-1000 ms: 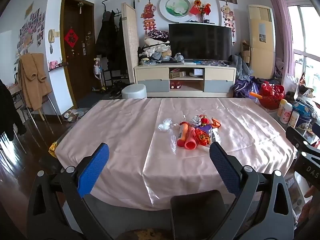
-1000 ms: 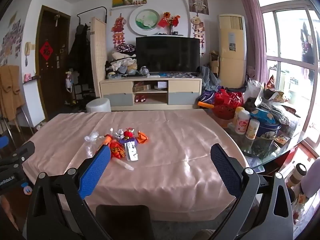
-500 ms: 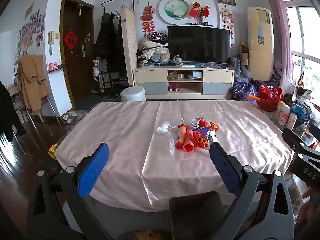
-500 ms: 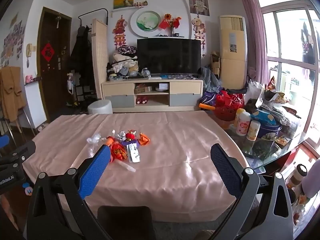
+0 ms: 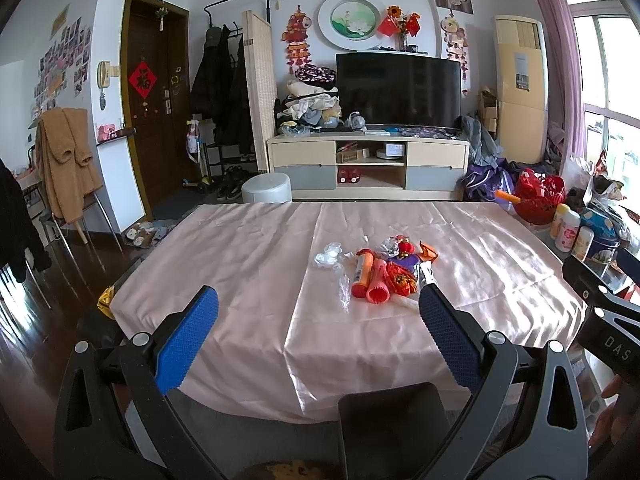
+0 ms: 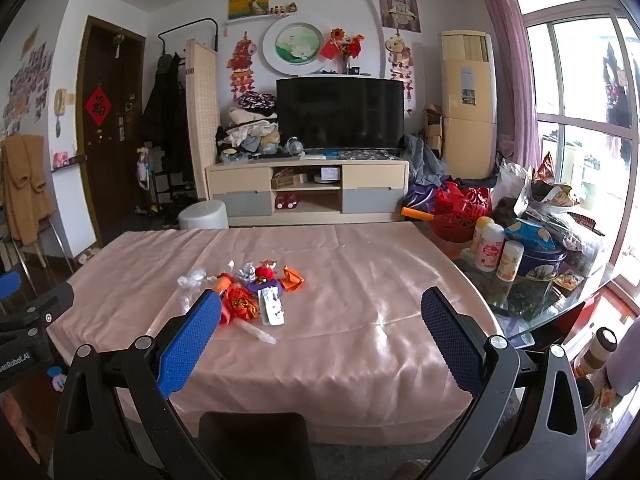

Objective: Collect trash

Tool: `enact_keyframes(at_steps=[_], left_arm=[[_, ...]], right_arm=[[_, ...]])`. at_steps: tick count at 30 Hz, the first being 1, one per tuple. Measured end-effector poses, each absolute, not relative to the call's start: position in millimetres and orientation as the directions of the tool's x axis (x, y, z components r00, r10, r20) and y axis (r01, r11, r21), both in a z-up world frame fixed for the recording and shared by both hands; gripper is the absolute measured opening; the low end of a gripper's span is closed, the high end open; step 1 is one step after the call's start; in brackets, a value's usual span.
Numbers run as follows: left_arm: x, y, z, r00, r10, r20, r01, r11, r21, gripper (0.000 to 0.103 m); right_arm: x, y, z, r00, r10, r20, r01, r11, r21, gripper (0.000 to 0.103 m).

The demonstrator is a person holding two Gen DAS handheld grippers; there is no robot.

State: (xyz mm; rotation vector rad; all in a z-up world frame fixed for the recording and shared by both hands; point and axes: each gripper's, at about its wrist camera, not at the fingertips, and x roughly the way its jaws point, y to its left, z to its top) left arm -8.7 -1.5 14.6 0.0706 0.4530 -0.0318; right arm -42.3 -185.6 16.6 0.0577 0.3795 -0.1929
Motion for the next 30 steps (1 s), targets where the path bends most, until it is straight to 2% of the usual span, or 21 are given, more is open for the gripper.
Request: enact_keyframes(at_steps=[30], left_arm=[[-8.9,-2.1,17.5,0.9,-0.014,-0.436,0.046,0.997,0.062,0.095]], right_arm=[[-42.8,-185.8,16.1,0.912,-0.173,-0.372,0.197,0.98,0.028,0.1]])
